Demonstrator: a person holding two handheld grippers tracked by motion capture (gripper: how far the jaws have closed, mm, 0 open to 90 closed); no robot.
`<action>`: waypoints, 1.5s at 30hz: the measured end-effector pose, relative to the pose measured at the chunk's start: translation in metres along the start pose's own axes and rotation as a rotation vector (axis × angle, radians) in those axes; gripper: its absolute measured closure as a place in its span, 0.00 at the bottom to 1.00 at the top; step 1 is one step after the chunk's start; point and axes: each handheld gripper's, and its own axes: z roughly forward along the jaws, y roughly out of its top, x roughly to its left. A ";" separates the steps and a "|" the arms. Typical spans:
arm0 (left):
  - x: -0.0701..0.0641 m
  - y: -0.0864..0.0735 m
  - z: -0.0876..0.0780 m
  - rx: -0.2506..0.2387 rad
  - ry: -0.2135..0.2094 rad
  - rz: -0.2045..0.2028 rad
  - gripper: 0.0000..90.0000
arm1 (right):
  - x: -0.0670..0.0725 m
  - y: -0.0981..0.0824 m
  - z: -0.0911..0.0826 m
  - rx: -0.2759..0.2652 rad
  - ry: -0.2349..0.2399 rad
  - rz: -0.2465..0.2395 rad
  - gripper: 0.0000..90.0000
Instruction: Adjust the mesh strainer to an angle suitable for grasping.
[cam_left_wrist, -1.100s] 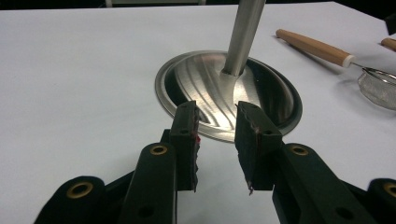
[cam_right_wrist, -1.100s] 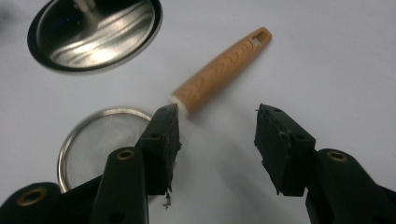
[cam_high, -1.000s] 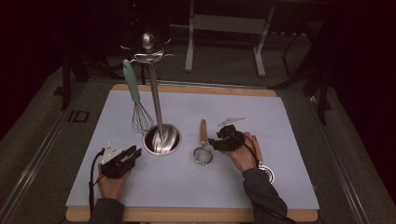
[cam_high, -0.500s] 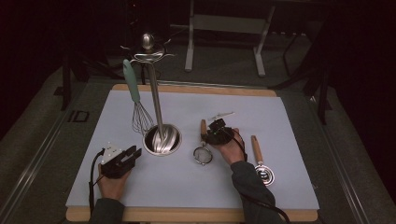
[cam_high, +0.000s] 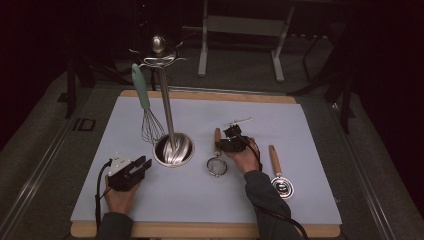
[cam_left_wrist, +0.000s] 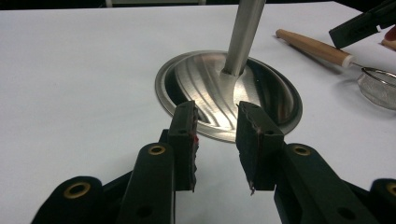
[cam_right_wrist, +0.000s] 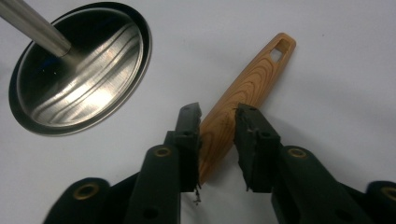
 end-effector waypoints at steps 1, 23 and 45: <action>0.000 0.000 0.000 0.000 0.000 0.000 0.76 | 0.000 0.000 0.001 0.013 0.004 0.013 0.76; 0.000 0.000 0.000 0.000 0.000 0.002 0.76 | 0.006 0.006 0.017 0.073 0.060 0.121 0.62; 0.000 0.000 -0.001 -0.005 -0.003 0.000 0.76 | 0.040 0.020 0.022 0.295 0.080 -0.089 0.76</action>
